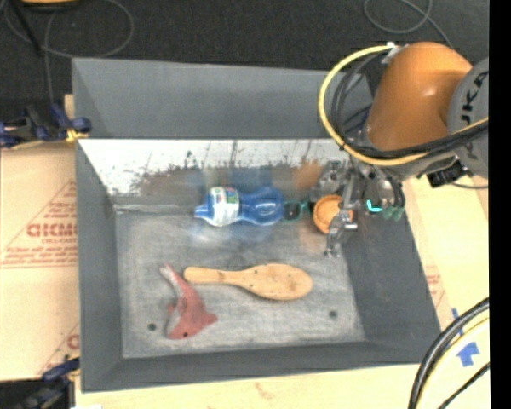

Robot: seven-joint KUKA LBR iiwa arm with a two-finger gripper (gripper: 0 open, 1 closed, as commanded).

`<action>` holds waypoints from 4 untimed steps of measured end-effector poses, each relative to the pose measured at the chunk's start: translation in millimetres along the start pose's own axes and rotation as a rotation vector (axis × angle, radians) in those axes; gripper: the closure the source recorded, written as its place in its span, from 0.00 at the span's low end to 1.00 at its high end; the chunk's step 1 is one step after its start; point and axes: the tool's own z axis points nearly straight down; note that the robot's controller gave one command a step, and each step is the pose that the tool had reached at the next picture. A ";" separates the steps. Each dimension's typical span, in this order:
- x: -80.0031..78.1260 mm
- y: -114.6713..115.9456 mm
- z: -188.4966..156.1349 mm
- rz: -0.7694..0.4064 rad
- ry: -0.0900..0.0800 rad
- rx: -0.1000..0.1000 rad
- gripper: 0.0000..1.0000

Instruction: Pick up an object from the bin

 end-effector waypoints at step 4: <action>34.0 38.8 53.1 0.159 -0.010 -0.003 0.00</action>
Offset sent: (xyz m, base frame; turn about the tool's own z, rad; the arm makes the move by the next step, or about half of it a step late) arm -0.0406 0.0480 -0.1448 0.0611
